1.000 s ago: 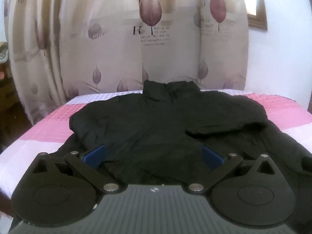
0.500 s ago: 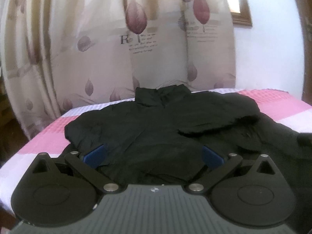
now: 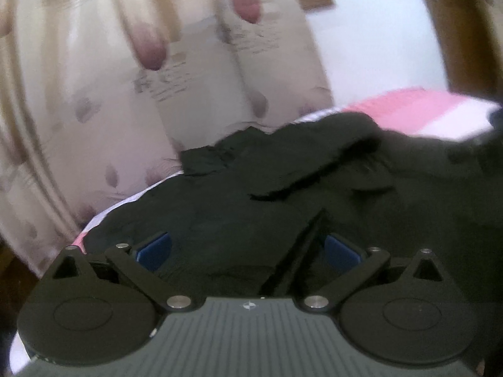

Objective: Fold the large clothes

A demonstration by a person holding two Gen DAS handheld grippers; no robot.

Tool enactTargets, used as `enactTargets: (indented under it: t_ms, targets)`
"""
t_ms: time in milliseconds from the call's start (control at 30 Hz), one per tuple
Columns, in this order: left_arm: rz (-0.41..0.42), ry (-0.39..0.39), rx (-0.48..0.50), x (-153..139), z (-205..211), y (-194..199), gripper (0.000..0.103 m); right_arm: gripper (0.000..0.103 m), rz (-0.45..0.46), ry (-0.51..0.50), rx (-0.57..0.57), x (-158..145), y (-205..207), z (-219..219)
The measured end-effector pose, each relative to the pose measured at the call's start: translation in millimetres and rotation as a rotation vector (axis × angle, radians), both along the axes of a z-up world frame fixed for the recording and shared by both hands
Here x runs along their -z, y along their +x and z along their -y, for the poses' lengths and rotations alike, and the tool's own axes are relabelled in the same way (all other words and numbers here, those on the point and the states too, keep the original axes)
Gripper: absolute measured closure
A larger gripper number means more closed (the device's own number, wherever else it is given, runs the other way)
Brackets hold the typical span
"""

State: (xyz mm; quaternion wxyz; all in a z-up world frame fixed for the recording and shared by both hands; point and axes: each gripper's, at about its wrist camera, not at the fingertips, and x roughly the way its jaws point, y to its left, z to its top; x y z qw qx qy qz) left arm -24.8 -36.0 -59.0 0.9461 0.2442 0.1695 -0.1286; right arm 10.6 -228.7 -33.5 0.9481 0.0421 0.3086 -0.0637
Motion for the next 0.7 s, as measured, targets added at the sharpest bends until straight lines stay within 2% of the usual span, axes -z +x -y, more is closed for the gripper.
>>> enactTargets:
  t_ms: [200, 267, 333, 367, 400, 433, 467, 533, 567, 700]
  targets:
    - [-0.011, 0.053, 0.076, 12.1, 5.6, 1.1, 0.001, 0.0, -0.009, 0.012, -0.012, 3.7, 0.6, -1.9]
    - [-0.013, 0.095, 0.095, 18.4, 8.8, 2.3, 0.007, 0.0, -0.012, 0.011, -0.019, 4.6, 0.4, -2.7]
    - [-0.028, 0.148, 0.101, 26.3, 13.5, 6.5, 0.027, 0.0, -0.014, 0.014, -0.024, 4.8, 0.5, -3.5]
    - [-0.04, 0.165, 0.098, 29.4, 14.6, 10.2, 0.033, 0.0, -0.015, 0.016, -0.026, 4.6, 0.8, -3.3]
    - [-0.059, 0.17, 0.091, 31.8, 14.0, 14.5, 0.05, 0.0, -0.015, 0.019, -0.029, 4.9, 0.4, -3.3]
    - [-0.092, 0.159, 0.079, 32.6, 11.5, 20.6, 0.073, 0.0, -0.016, 0.021, -0.031, 4.8, 0.3, -3.5]
    - [-0.121, 0.14, 0.061, 31.4, 7.9, 26.8, 0.08, 0.0, -0.017, 0.022, -0.033, 4.8, 0.2, -3.7]
    - [-0.147, 0.056, 0.025, 21.7, -4.9, 35.7, 0.088, 0.0, -0.017, 0.021, -0.035, 4.3, -0.6, -4.1]
    - [-0.143, 0.023, -0.004, 13.5, -13.0, 38.8, 0.089, 0.0, -0.017, 0.02, -0.038, 4.2, -1.2, -4.1]
    - [-0.02, -0.091, -0.202, -41.7, -67.9, 57.8, 0.089, 0.0, -0.007, 0.025, -0.057, 0.7, -2.2, -2.2]
